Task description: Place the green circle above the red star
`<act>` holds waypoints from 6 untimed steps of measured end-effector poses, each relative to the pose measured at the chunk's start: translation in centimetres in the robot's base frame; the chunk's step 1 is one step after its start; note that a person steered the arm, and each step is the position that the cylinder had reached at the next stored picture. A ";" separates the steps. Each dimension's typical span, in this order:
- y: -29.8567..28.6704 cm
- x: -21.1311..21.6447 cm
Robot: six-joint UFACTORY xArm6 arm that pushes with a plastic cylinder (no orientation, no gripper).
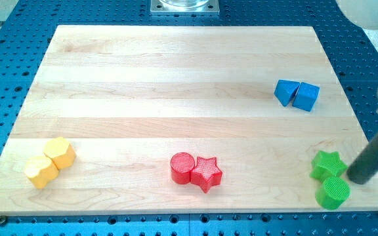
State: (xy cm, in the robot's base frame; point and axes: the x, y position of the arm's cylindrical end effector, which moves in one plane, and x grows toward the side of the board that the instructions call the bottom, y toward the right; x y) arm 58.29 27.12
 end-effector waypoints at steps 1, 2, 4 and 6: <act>1.8 3.5; -1.0 3.5; -12.0 3.5; -21.0 -1.6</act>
